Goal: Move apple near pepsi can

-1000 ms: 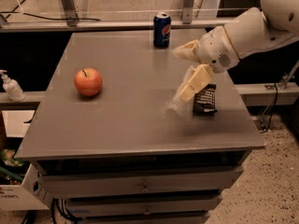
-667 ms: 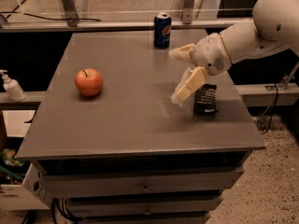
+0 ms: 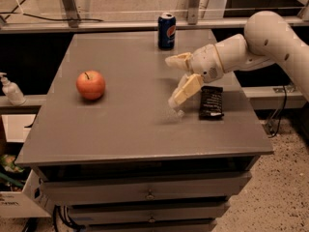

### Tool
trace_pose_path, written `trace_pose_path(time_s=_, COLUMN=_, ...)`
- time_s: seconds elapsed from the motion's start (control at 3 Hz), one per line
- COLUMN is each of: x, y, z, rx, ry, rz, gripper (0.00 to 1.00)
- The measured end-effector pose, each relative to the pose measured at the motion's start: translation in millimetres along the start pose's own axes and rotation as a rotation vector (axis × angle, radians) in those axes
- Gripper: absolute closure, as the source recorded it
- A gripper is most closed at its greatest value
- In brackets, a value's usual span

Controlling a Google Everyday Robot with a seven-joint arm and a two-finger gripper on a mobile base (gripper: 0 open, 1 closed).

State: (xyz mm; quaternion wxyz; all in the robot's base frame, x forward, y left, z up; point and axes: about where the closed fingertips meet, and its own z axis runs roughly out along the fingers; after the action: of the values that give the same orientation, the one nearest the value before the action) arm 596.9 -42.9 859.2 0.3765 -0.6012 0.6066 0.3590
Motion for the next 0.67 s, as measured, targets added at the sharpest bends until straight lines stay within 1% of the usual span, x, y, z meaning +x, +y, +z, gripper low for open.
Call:
trace_pose_path(time_s=0.33, x=-27, y=-10, z=76, rx=0.028, ry=-0.149, rz=0.022, gripper=0.00)
trace_pose_path(time_s=0.67, x=-49, y=10, z=100, rx=0.021, ry=-0.190, rz=0.047, gripper=0.00)
